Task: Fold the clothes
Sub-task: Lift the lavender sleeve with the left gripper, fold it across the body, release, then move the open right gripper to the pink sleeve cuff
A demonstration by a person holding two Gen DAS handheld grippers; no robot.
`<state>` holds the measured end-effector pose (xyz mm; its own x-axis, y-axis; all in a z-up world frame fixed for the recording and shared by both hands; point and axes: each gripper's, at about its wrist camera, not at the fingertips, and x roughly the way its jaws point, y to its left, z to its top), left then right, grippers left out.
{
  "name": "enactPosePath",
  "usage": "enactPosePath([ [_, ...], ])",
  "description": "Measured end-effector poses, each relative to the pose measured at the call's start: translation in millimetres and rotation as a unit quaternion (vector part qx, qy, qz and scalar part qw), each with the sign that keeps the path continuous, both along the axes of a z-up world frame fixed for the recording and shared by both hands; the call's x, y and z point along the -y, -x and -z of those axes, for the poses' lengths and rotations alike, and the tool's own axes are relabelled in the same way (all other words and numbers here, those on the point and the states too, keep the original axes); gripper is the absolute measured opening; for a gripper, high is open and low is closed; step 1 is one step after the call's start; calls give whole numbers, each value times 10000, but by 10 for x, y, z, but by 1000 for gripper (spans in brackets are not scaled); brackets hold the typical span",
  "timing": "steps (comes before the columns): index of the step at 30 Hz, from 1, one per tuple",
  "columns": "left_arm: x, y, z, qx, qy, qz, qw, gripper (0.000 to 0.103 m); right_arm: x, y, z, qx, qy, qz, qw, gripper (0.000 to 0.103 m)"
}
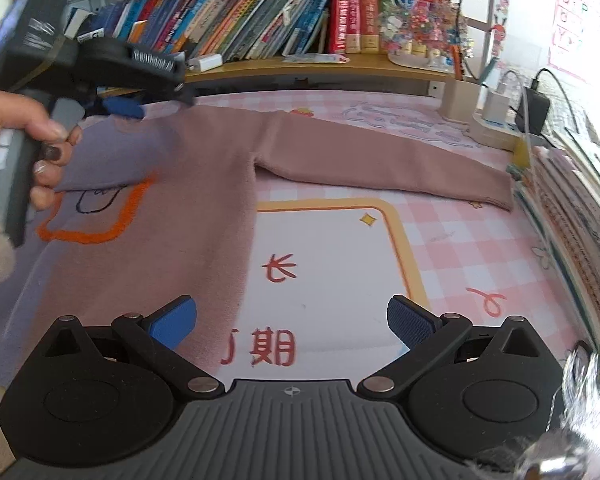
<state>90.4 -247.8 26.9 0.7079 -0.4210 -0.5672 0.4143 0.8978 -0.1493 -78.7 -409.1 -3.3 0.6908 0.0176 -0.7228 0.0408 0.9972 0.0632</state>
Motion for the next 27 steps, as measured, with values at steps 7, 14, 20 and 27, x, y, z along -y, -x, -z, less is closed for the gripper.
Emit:
enactPosePath([
  [7,-856,720,-11,119,-611,-866,9943,70,-216,-107,57,-87,-192,-414,9989,103],
  [14,-1935,1345,286,-284,-1157,-2634,9573,69,-317,-87,55,-130,-220,-229,9994,99],
  [20,-2292,1431,397,-719,-520,-2866,9539,68,-395,8,61,-371,-77,118,9992,73],
  [27,-2466,1357,501,-972,-231,-2599,9604,28,-498,130,110,-633,-70,346,9974,39],
])
